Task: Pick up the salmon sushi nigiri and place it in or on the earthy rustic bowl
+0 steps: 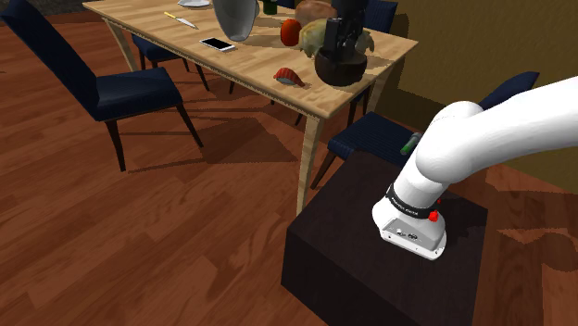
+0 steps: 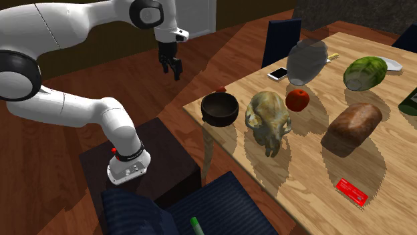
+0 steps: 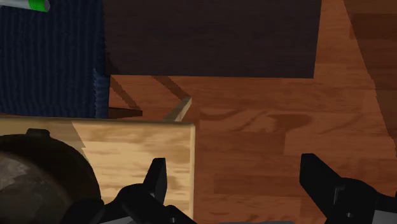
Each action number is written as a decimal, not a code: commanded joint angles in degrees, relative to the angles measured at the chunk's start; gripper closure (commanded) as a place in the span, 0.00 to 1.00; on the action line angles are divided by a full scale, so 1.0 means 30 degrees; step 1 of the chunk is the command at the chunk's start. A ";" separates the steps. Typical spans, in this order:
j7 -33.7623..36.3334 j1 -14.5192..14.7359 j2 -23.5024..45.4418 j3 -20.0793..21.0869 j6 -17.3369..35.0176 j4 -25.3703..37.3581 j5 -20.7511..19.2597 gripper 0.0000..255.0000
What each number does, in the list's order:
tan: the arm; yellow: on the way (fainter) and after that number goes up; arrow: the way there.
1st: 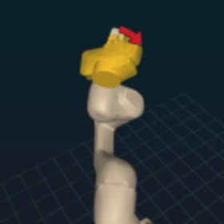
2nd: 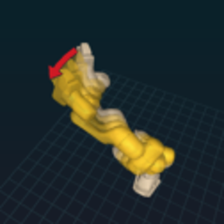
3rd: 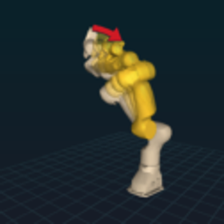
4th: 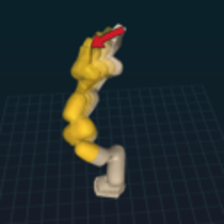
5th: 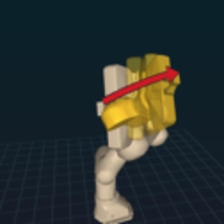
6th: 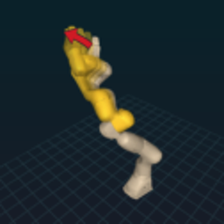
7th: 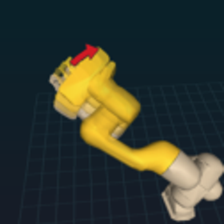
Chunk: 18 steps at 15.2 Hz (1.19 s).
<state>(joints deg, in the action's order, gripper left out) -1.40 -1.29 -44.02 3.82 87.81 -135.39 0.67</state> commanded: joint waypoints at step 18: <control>-0.7951 0.0006 1.1443 -0.3591 0.6308 0.5091 -0.0582 0.00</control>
<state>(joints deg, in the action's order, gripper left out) -23.45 -1.16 -12.03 -6.35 106.51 -122.22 -1.31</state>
